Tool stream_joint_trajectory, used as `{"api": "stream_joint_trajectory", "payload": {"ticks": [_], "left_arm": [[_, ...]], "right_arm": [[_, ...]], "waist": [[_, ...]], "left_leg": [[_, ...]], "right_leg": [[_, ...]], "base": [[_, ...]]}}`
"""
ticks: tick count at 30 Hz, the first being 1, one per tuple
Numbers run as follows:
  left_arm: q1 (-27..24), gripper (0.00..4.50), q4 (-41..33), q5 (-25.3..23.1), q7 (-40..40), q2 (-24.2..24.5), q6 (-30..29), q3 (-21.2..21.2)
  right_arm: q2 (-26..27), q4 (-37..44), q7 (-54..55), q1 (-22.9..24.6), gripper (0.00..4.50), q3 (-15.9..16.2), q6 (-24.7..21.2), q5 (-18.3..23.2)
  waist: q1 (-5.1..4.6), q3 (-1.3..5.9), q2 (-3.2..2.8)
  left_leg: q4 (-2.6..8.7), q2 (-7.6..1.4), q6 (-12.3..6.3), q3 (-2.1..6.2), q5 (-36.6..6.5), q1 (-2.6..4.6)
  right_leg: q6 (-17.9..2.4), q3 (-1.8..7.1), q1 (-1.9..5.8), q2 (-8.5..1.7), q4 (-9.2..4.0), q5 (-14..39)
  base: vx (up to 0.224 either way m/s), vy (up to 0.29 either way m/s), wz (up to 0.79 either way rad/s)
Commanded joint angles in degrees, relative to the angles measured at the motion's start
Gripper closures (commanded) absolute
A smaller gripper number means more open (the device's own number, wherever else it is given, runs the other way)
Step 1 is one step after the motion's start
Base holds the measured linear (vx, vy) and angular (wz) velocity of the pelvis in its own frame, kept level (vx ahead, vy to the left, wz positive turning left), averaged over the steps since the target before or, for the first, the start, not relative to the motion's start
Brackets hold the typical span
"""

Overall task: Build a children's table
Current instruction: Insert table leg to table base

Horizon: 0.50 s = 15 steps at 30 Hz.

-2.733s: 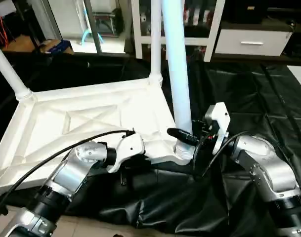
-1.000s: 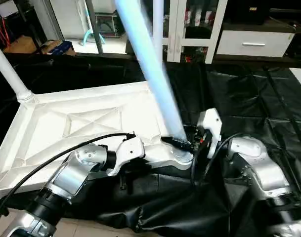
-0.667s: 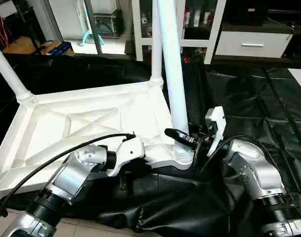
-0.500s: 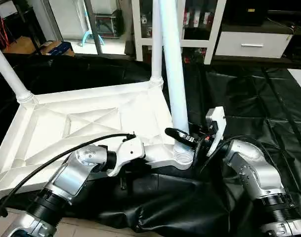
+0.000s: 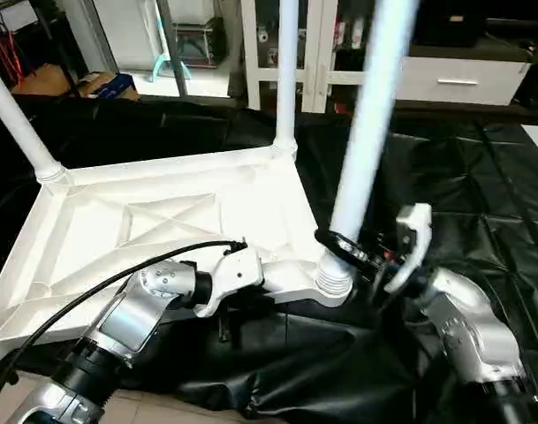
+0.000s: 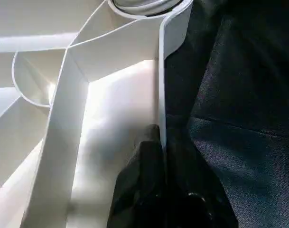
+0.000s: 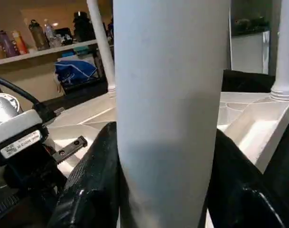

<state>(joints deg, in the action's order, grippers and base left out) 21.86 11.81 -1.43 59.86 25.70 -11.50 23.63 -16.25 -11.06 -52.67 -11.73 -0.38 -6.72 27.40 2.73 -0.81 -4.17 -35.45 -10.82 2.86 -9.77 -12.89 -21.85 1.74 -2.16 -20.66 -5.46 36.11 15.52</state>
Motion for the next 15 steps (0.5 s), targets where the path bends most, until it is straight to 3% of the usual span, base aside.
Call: {"api": "stream_joint_trajectory", "payload": {"ticks": [1,5,9,12,14,15], "left_arm": [[-1.29,4.50,2.01,-1.07,-0.03,0.26,-0.12,1.18],[-1.08,4.50,2.23,-1.16,-0.32,0.00,0.03,1.08],[-1.13,4.50,2.26,-1.17,-0.37,-0.09,0.00,1.10],[-1.06,4.50,2.42,-1.18,-0.35,-0.17,0.03,1.15],[-1.02,4.50,2.48,-1.20,-0.34,-0.20,0.04,1.17],[-0.99,4.50,2.54,-1.19,-0.28,-0.20,0.10,1.16]], "right_arm": [[-1.80,-3.17,1.17,4.38,2.67,1.24,-1.40,-4.27],[-1.94,-1.18,1.58,7.54,2.67,2.75,1.26,-6.37],[-1.98,-0.21,1.56,8.47,2.67,4.18,1.43,-7.22],[-2.53,0.19,1.43,8.17,2.67,6.30,0.54,-8.48],[-2.66,0.30,1.36,7.96,2.67,6.82,0.04,-8.65],[-3.16,0.32,0.90,6.90,2.67,8.49,-1.22,-9.46]], "waist": [[-0.47,1.56,0.52],[-0.45,1.21,0.54],[-0.62,1.13,0.43],[-0.64,0.90,0.56],[-0.69,0.54,0.51],[-0.79,0.68,0.50]], "left_leg": [[4.79,-1.94,-4.40,0.61,-2.78,0.93],[5.39,-2.15,-2.96,0.70,-6.70,0.96],[5.61,-2.18,-2.38,0.67,-7.95,1.08],[5.88,-2.04,-2.49,0.59,-8.21,1.06],[6.32,-2.11,-2.14,0.52,-10.33,1.24],[6.64,-2.28,-1.44,0.67,-11.08,1.47]], "right_leg": [[-14.38,1.43,1.48,-2.11,-3.57,-13.93],[-13.35,1.50,1.39,-2.20,-4.17,-7.97],[-13.15,1.57,1.22,-2.17,-4.45,-5.80],[-12.79,1.56,1.42,-2.20,-4.72,-5.07],[-12.62,1.56,1.34,-2.25,-5.15,-1.74],[-12.35,1.58,1.56,-2.33,-5.44,0.76]], "base": [[0.000,0.000,0.00],[0.000,0.000,0.00],[0.000,0.000,0.00],[0.000,0.000,0.00],[0.000,0.000,0.00],[0.000,0.000,0.00]]}}
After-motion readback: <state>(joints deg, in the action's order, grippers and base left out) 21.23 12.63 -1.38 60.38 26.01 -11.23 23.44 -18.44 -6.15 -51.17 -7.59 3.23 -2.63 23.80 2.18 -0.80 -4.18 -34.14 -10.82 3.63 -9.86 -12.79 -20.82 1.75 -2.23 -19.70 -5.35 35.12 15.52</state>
